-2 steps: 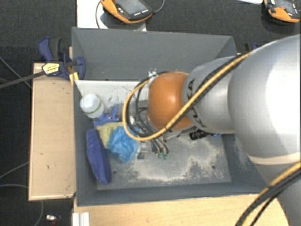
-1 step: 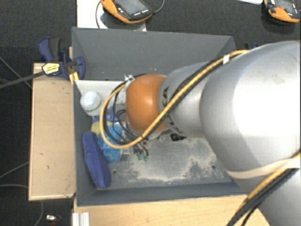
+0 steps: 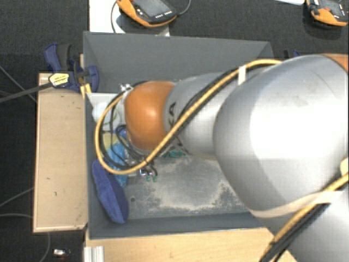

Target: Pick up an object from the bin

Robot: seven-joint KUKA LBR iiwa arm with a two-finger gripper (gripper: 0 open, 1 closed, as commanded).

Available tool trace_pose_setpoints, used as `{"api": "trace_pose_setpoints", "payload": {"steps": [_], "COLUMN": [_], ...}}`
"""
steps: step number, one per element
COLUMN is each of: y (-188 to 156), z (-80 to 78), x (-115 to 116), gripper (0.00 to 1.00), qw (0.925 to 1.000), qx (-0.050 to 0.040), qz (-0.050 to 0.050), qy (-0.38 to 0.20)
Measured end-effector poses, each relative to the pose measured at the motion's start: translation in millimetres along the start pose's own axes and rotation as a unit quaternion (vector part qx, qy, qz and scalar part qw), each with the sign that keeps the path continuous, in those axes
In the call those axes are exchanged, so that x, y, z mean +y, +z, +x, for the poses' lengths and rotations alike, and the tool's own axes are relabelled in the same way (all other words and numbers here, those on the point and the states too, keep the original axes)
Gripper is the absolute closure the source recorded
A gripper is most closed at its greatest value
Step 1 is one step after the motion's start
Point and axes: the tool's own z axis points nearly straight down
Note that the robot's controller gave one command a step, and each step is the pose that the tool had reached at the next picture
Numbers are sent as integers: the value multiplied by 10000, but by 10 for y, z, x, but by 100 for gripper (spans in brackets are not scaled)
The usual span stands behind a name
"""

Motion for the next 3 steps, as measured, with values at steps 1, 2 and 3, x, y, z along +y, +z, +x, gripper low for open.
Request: {"api": "trace_pose_setpoints", "payload": {"steps": [1,2,3], "y": [-5,-6,-5], "z": [253,624,821], "x": [57,-504,-477], "gripper": [100,100,100], "qw": [9961,9986,9988], "qx": [-38,-53,-55], "qz": [0,14,14], "qy": [881,523,494]}}
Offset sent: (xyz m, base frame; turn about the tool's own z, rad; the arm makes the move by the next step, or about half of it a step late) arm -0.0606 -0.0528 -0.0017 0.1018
